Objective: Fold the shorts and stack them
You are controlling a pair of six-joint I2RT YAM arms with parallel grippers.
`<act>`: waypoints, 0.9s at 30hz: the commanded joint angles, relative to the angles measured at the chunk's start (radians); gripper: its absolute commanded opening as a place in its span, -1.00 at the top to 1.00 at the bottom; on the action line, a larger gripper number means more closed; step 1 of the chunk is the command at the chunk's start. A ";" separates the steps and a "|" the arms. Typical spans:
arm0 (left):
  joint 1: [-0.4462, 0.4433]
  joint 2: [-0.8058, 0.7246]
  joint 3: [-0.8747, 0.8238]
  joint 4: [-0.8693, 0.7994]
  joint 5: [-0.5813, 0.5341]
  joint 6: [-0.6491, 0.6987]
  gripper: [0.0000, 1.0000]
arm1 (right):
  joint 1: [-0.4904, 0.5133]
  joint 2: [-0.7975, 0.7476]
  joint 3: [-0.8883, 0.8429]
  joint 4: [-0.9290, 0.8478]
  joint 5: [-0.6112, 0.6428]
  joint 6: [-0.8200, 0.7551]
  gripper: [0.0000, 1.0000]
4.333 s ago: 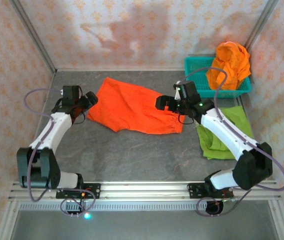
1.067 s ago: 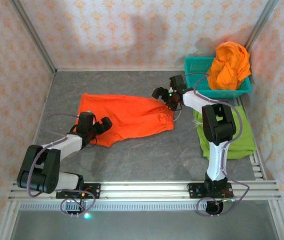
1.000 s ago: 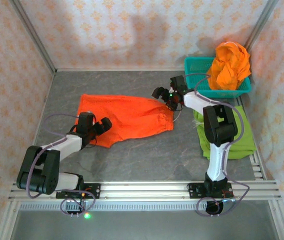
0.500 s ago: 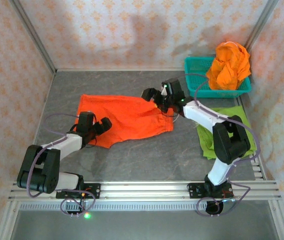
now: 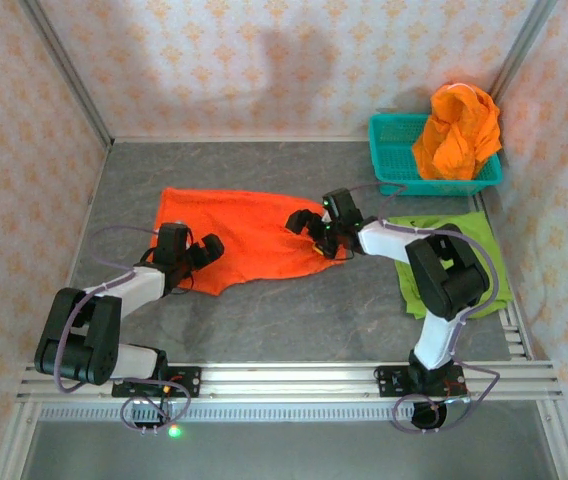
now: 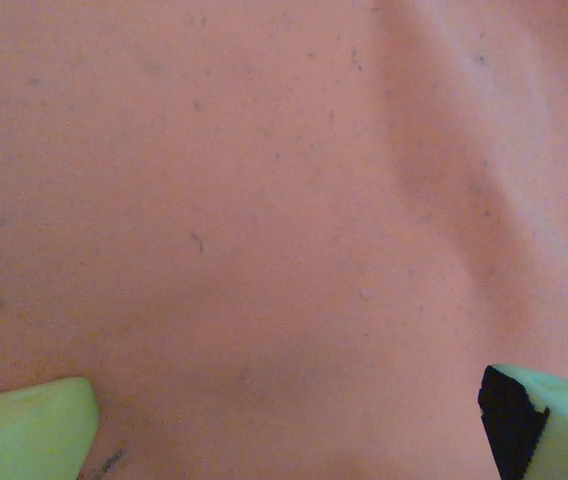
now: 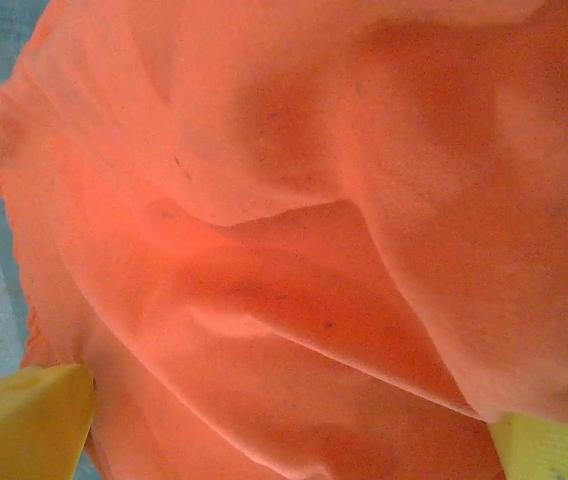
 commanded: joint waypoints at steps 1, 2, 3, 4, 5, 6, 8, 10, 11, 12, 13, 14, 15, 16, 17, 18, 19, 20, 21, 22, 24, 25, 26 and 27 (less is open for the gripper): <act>0.002 0.002 -0.020 -0.102 -0.033 0.012 -1.00 | -0.014 -0.048 0.008 -0.061 0.050 -0.042 -0.99; 0.003 -0.002 -0.019 -0.104 -0.035 0.013 -1.00 | -0.014 -0.077 0.019 -0.098 0.072 -0.069 -0.99; 0.002 -0.005 -0.020 -0.104 -0.036 0.015 -1.00 | -0.014 -0.112 0.034 -0.148 0.111 -0.110 -0.99; 0.002 -0.006 -0.020 -0.104 -0.034 0.015 -1.00 | -0.014 -0.148 0.049 -0.208 0.166 -0.154 -0.99; 0.002 -0.007 -0.020 -0.104 -0.032 0.015 -1.00 | -0.014 -0.174 0.062 -0.260 0.218 -0.196 -0.99; 0.001 -0.007 -0.020 -0.102 -0.030 0.015 -1.00 | -0.014 -0.199 0.078 -0.318 0.284 -0.247 -0.99; 0.002 -0.008 -0.020 -0.098 -0.024 0.015 -1.00 | -0.017 -0.217 0.111 -0.432 0.406 -0.340 -0.99; 0.002 -0.008 -0.020 -0.098 -0.025 0.016 -1.00 | -0.032 -0.192 0.161 -0.553 0.500 -0.418 -0.99; 0.003 -0.007 -0.021 -0.097 -0.023 0.016 -1.00 | -0.037 -0.177 0.178 -0.591 0.526 -0.436 -0.99; 0.001 -0.007 -0.020 -0.097 -0.023 0.016 -1.00 | -0.045 -0.156 0.199 -0.631 0.548 -0.457 -1.00; 0.001 -0.006 -0.022 -0.096 -0.021 0.015 -1.00 | -0.052 -0.135 0.214 -0.659 0.555 -0.473 -0.99; 0.001 -0.006 -0.022 -0.094 -0.020 0.014 -1.00 | -0.055 -0.119 0.226 -0.675 0.555 -0.481 -0.96; 0.002 -0.007 -0.023 -0.094 -0.020 0.013 -1.00 | -0.058 -0.101 0.236 -0.680 0.553 -0.484 -0.91; 0.001 -0.008 -0.024 -0.094 -0.020 0.012 -1.00 | -0.060 -0.088 0.239 -0.676 0.547 -0.485 -0.87; 0.001 -0.008 -0.023 -0.093 -0.020 0.012 -1.00 | -0.061 -0.075 0.243 -0.667 0.533 -0.483 -0.83; 0.002 -0.010 -0.026 -0.093 -0.020 0.012 -1.00 | -0.064 -0.061 0.246 -0.656 0.516 -0.479 -0.79; 0.002 -0.010 -0.026 -0.094 -0.019 0.012 -1.00 | -0.066 -0.049 0.250 -0.648 0.499 -0.472 -0.75; 0.002 -0.011 -0.027 -0.094 -0.022 0.012 -1.00 | -0.069 -0.031 0.256 -0.641 0.480 -0.461 -0.68; 0.001 -0.010 -0.028 -0.096 -0.023 0.013 -1.00 | -0.070 -0.017 0.264 -0.637 0.462 -0.451 -0.62; 0.002 -0.011 -0.028 -0.096 -0.023 0.013 -1.00 | -0.070 -0.004 0.271 -0.631 0.446 -0.445 -0.57; 0.003 -0.012 -0.031 -0.097 -0.026 0.015 -1.00 | -0.070 0.018 0.275 -0.615 0.414 -0.425 -0.45; 0.001 -0.013 -0.031 -0.097 -0.026 0.016 -1.00 | -0.070 0.025 0.274 -0.606 0.404 -0.416 -0.40; 0.001 -0.013 -0.033 -0.097 -0.028 0.016 -1.00 | -0.070 0.033 0.272 -0.597 0.395 -0.407 -0.33; 0.002 -0.013 -0.035 -0.096 -0.030 0.016 -1.00 | -0.070 0.042 0.272 -0.590 0.383 -0.400 -0.29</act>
